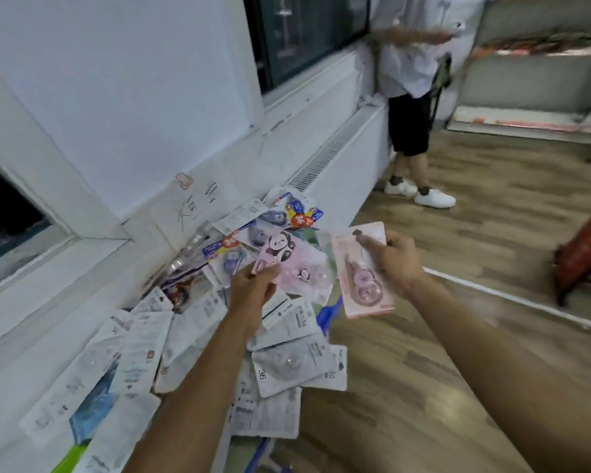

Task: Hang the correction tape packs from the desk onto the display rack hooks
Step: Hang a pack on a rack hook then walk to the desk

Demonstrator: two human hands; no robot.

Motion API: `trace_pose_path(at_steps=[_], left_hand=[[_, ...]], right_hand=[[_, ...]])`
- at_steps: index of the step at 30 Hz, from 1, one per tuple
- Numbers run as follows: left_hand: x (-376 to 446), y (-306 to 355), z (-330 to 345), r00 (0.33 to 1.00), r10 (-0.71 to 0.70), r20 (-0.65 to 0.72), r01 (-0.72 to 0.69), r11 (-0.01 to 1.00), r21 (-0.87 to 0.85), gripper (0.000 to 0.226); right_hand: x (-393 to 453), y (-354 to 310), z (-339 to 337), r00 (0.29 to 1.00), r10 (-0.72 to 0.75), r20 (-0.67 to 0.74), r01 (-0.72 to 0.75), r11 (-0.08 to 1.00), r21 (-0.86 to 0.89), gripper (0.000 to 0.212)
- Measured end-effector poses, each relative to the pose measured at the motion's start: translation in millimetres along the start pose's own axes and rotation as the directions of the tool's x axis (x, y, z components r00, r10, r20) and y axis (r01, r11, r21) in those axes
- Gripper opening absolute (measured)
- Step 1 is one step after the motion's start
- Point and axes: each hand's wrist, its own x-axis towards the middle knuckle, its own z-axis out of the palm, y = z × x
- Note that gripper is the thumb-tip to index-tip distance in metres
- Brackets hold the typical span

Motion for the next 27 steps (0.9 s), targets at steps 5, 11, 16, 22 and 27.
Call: trace_pose_path(at_steps=[5, 11, 16, 22, 27], left_hand=[[-39, -22, 139, 0.958, -0.009, 0.285, -0.012, 0.998, 0.069, 0.006], [-121, -69, 316, 0.823, -0.055, 0.566, -0.043, 0.986, 0.159, 0.012], [-201, -104, 456, 0.691, -0.11, 0.714, -0.032, 0.983, 0.183, 0.013], [-283, -140, 601, 0.545, -0.192, 0.816, -0.009, 0.972, 0.235, 0.013], [-322, -166, 718, 0.445, -0.246, 0.861, 0.007, 0.962, 0.272, 0.005]], right_hand=[[-30, -10, -132, 0.994, 0.017, -0.104, -0.013, 0.999, 0.033, 0.015], [-86, -24, -316, 0.947, 0.01, -0.321, 0.005, 0.999, 0.048, 0.015], [-140, -42, -458, 0.82, -0.032, -0.572, 0.051, 0.999, 0.016, 0.013], [-181, -47, -597, 0.597, -0.031, -0.802, 0.044, 0.999, -0.006, 0.018], [-182, -55, -703, 0.459, -0.025, -0.888, 0.022, 1.0, -0.016, 0.015]])
